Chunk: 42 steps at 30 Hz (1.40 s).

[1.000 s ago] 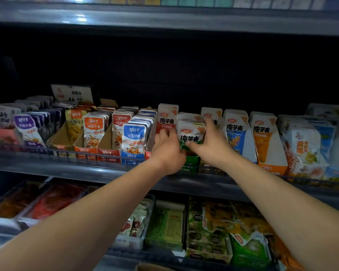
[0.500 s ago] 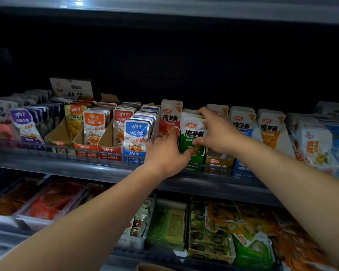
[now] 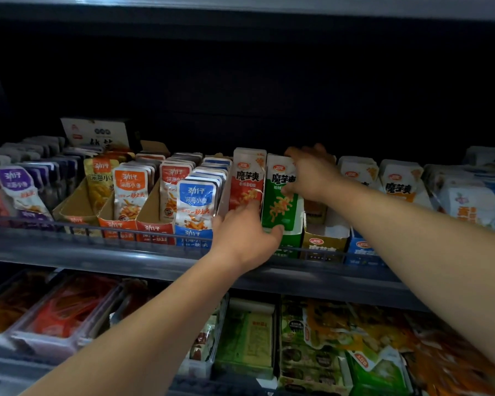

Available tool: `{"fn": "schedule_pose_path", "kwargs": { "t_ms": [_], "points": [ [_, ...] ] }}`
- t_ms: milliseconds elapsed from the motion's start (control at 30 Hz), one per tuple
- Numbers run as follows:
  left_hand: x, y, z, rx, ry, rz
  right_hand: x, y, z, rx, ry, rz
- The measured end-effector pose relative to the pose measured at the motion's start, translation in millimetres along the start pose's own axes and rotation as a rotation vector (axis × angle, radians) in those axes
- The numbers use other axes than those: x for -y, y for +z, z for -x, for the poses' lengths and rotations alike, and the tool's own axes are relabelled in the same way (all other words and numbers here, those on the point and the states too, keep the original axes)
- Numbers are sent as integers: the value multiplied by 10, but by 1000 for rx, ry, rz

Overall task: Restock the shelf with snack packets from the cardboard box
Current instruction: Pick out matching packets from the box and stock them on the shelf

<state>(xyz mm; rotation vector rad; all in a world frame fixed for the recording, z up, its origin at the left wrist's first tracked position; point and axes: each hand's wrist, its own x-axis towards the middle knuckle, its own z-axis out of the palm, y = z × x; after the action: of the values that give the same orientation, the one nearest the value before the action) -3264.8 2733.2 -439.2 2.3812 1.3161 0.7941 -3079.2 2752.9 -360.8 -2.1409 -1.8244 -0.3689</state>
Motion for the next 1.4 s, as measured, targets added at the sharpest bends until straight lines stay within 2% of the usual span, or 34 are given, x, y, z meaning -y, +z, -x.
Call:
{"fn": "schedule_pose_path", "kwargs": {
  "t_ms": [133, 300, 700, 867, 1033, 1133, 1267, 1400],
  "points": [
    [6, 16, 22, -10, 8, 5, 30, 9, -65, 1, 19, 85],
    [2, 32, 37, -40, 10, 6, -5, -8, -57, 53, 37, 36],
    [13, 71, 77, -95, 26, 21, -69, -26, 159, -112, -11, -81],
    [-3, 35, 92, -97, 41, 33, -58, -152, 526, -175, -82, -182],
    [-60, -110, 223, -209, 95, -17, -19, -264, 1203, -201, -144, -247],
    [-109, -203, 468, -261, 122, -11, 21, -240, 1681, -167, -161, -238],
    [42, -118, 919, -239, 156, 76, 94, -59, 2338, -52, -153, -325],
    [442, 232, 1515, -152, 35, 143, 172, 440, 2975, 128, -106, -358]
  ]
}}
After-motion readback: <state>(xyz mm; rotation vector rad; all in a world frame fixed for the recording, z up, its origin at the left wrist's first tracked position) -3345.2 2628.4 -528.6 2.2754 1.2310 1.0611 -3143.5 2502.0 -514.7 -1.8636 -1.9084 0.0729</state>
